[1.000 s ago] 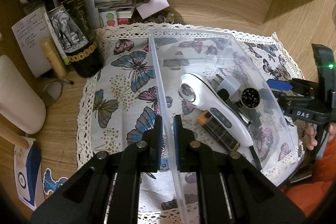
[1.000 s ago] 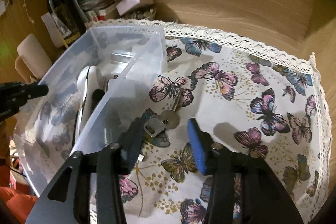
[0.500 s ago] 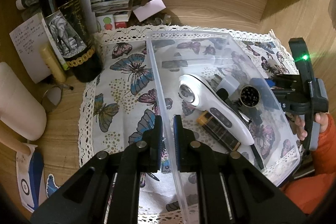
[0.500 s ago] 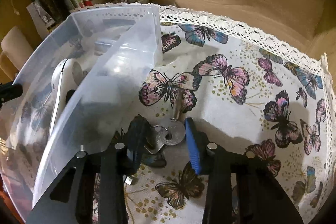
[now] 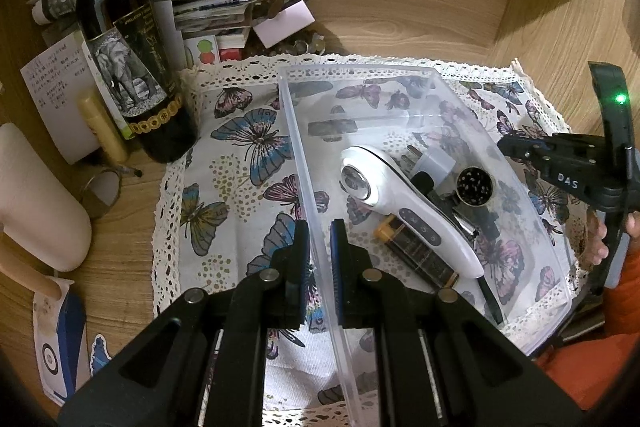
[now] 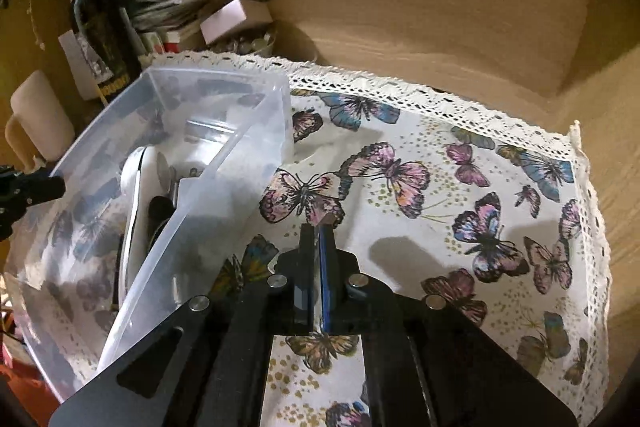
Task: Organize rigid objects
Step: 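Grasp the metal key ring on the cloth with the right gripper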
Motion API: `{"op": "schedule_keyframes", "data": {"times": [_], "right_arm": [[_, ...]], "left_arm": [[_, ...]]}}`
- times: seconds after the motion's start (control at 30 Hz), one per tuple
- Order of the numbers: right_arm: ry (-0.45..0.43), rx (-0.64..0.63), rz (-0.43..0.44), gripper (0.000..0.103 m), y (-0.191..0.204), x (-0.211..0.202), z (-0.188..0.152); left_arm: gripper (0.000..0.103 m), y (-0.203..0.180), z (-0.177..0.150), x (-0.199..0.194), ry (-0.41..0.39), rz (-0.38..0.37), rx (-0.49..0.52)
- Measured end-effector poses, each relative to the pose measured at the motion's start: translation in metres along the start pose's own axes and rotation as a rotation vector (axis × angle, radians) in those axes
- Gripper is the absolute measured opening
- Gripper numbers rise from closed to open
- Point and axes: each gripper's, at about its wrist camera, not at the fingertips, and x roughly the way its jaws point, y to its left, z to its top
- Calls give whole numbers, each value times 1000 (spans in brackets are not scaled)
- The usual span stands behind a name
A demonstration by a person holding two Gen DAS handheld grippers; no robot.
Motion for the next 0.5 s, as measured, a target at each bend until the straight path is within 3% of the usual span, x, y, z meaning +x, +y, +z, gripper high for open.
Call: {"op": "schedule_keyframes", "data": {"times": [0.1, 0.17, 0.37, 0.4, 0.43, 0.5], "right_arm": [[47, 37, 38, 14, -3, 4, -2], [63, 37, 48, 35, -1, 10, -6], [151, -3, 50, 36, 11, 36, -22], [130, -15, 39, 33, 13, 37, -24], [124, -28, 25, 23, 14, 37, -24], [119, -29, 23, 23, 15, 35, -24]], "left_arm": [[11, 0, 0, 0, 1, 0, -1], [10, 0, 0, 0, 1, -2, -1], [11, 0, -1, -1, 1, -7, 5], [10, 1, -1, -1, 1, -7, 5], [11, 1, -1, -1, 1, -7, 5], [11, 1, -1, -1, 1, -8, 5]]}}
